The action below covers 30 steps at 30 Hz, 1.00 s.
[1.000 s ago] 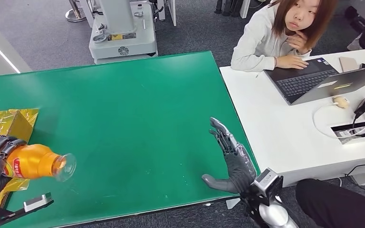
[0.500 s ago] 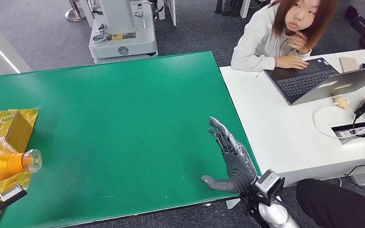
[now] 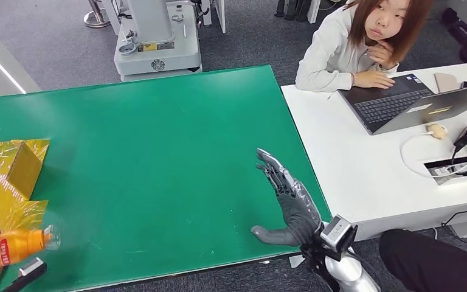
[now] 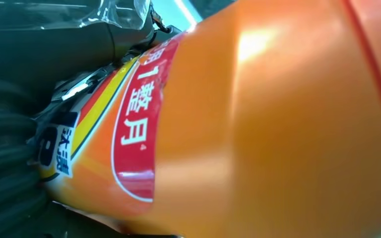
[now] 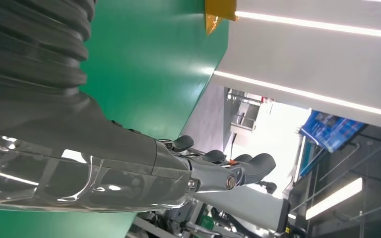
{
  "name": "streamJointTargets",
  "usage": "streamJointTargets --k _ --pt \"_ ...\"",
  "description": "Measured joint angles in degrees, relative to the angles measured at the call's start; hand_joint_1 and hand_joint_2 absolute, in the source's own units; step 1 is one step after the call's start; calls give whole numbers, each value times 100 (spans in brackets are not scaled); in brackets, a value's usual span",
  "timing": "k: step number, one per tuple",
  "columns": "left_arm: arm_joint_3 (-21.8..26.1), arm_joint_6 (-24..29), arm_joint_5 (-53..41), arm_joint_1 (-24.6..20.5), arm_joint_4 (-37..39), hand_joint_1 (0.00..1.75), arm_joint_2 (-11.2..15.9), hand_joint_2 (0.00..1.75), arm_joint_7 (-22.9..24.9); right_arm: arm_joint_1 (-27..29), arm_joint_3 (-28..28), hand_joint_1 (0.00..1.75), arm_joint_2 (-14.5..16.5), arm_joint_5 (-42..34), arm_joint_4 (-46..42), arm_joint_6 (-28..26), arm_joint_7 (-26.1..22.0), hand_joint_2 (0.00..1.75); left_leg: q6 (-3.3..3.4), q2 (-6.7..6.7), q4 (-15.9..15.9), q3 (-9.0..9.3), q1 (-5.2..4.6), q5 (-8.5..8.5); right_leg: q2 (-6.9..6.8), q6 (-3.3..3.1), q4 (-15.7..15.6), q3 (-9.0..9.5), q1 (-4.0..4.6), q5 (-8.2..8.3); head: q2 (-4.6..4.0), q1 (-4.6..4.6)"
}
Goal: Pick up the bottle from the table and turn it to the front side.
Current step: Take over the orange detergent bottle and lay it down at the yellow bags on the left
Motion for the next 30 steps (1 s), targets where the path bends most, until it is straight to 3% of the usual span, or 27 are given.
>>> streamJointTargets --k 5,11,12,15,16,21,30 --pt "-902 324 19 -475 980 153 -602 175 140 -302 176 0 50 -24 148 15 131 175 3 -22 1 2 -3 3 -25 1 0 13 -2 0 0 0" --pt "-1479 569 24 -1030 1653 156 -1072 175 118 -536 347 0 66 -109 328 27 158 175 6 -77 -1 32 -12 4 -80 15 -1 61 -9 -15 0 0" --pt "-1531 595 25 -1084 1716 141 -1113 175 114 -552 367 0 66 -116 346 24 155 175 7 -86 -2 39 -13 5 -88 17 -2 69 -10 -19 0 0" --pt "-1696 683 26 -1226 1871 24 -1221 175 198 -604 428 0 70 -115 399 5 149 175 9 -108 -4 51 -14 9 -107 18 -3 88 -11 -26 0 0" --pt "-1784 709 25 -1283 1922 0 -1264 175 286 -630 450 0 78 -111 419 -2 157 175 9 -116 -4 55 -15 12 -114 17 -3 93 -11 -26 0 1" --pt "-2255 777 17 -1521 2115 0 -1438 175 704 -751 580 0 157 -79 510 -25 226 175 6 -134 -9 74 -17 27 -133 14 -1 117 -13 -23 0 -1" --pt "-2641 785 0 -1703 2243 0 -1550 175 833 -781 673 0 191 -13 587 -33 251 175 1 -136 -17 95 -22 35 -134 10 1 127 -18 -20 0 -1"
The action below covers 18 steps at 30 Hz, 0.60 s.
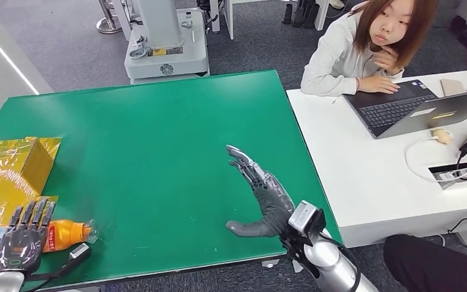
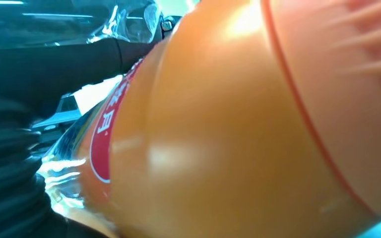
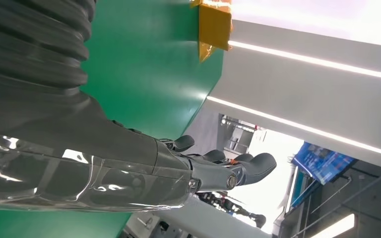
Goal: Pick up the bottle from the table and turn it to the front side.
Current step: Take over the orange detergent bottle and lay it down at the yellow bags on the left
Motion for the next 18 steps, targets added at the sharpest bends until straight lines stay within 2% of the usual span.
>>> streamJointTargets --k 7,11,15,18 --pt "-67 4 3 -32 -6 0 -44 175 -33 15 23 0 -2 16 37 -68 9 175 -2 0 -3 3 -2 5 0 0 1 -1 -1 0 0 0" --pt "29 5 182 24 -244 0 -83 175 -301 43 32 0 -2 19 41 -117 45 175 -1 0 -4 3 -8 4 0 0 1 0 -5 0 0 -1" --pt "487 6 345 341 -870 0 -250 175 -716 85 35 0 -2 14 41 -186 84 175 2 21 -3 1 -12 2 18 2 -1 -7 -9 4 0 0" --pt "1041 7 427 740 -1456 0 -475 175 -1258 95 40 0 -2 7 43 -211 131 175 6 56 0 -6 -17 -2 55 7 -3 -27 -15 9 0 -1"
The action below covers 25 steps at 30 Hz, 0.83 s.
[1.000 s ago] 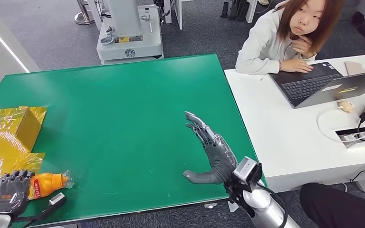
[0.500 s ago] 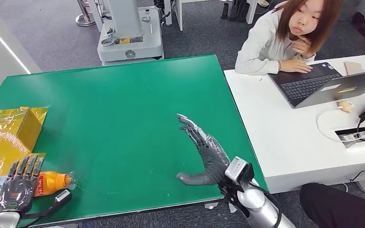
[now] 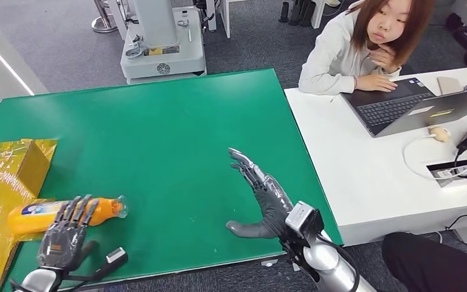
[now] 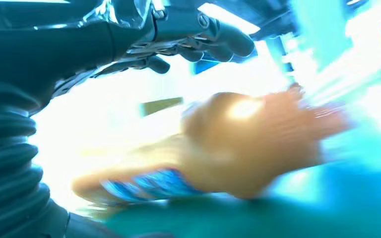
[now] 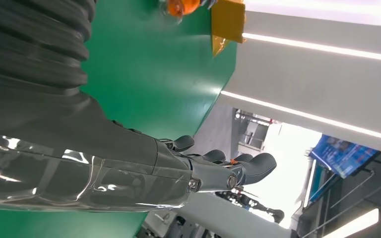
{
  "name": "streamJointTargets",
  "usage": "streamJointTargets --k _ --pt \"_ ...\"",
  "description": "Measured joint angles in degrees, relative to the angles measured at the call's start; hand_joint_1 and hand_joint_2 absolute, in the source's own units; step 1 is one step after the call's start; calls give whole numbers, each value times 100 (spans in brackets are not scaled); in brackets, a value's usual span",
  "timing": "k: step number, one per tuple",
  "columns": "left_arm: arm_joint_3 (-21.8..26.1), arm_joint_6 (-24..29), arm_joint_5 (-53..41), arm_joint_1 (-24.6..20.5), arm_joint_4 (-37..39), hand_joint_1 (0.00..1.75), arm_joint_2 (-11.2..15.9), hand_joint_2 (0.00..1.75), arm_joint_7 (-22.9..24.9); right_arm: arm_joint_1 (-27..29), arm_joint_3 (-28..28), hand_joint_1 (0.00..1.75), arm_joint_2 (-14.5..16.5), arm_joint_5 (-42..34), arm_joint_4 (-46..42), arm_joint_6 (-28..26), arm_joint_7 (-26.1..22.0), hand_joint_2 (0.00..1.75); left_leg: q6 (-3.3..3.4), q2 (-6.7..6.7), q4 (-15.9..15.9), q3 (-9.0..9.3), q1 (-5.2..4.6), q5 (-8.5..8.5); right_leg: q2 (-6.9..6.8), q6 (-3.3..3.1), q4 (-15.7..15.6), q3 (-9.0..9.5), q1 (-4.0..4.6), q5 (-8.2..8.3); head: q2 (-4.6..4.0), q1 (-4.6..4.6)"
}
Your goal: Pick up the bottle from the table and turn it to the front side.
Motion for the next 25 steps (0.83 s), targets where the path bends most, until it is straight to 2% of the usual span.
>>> streamJointTargets --k 2,6,8,10,13,19,25 --pt "520 1 251 278 -463 0 -265 175 -694 0 8 0 0 -13 6 -37 46 175 3 13 3 -9 -2 -3 15 2 -1 -16 -2 2 0 0" --pt "2120 2 1396 576 -1038 0 -1154 175 -3081 -22 31 0 0 -91 56 -135 100 175 9 18 7 -33 -2 -12 21 3 -3 -36 -4 2 0 2" --pt "2903 2 1885 562 -1084 0 -1591 175 -3825 -46 54 0 -2 -127 89 -181 109 175 13 28 7 -37 -2 -16 29 2 -2 -41 -4 3 0 2" --pt "3446 2 2274 543 -1089 0 -1904 175 -4054 -65 79 0 -8 -166 125 -207 101 175 16 39 7 -36 -1 -19 39 1 -2 -46 -4 4 0 0" --pt "3832 2 2656 546 -1090 0 -2181 175 -4117 -96 115 0 -25 -227 178 -230 79 175 16 41 6 -42 0 -20 41 0 1 -54 -4 3 0 1" --pt "4123 2 2903 551 -1090 0 -2445 175 -4142 -133 139 0 -42 -245 250 -257 68 175 11 40 5 -54 1 -23 41 1 2 -66 -3 1 0 1" --pt "4110 2 4243 648 -1303 0 -2590 175 -4148 -147 164 0 -67 -354 318 -264 41 175 11 41 5 -55 0 -24 42 2 1 -67 -2 1 0 1"
